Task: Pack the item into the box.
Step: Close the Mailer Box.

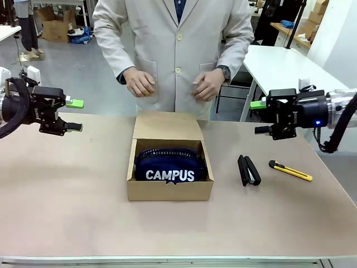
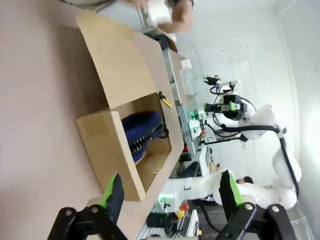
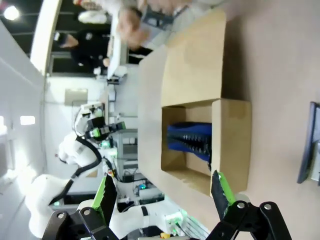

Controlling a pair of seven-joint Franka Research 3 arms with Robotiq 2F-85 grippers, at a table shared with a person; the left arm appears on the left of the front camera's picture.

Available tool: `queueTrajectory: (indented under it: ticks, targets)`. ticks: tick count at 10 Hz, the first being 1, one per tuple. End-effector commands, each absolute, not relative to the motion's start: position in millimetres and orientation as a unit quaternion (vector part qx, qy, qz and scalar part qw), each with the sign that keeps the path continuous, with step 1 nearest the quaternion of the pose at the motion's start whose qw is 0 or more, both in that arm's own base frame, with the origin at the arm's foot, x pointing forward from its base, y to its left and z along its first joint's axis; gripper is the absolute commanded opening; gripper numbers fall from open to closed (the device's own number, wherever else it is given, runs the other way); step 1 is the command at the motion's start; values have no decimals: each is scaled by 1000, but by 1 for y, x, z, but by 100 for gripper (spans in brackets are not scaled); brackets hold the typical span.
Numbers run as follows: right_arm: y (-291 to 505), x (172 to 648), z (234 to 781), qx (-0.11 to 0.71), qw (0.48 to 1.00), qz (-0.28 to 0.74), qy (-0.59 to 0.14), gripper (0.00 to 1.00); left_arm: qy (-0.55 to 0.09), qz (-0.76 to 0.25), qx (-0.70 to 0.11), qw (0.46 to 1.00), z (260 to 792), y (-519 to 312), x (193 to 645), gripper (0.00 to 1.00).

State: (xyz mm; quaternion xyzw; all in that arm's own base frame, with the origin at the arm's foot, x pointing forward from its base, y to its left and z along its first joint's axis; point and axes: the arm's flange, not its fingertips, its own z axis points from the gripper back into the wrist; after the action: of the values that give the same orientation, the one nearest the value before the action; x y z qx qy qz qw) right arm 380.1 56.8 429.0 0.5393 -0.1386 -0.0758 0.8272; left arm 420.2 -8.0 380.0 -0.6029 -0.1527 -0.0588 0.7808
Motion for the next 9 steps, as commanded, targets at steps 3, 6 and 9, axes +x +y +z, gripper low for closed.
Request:
queueTrajectory:
  ticks: [3,6,9]
  targets:
    - [47,380,436,542,823,-81,-151,100,-153,-69,-603,780,385,-8,421,100]
    - [73,437,387,519,852,-60,-6,100,-159,39,-604,780,343,-46,489,100]
    - [102,478,348,529,846,-63,4,100,-125,68,-597,789,310,-59,532,100]
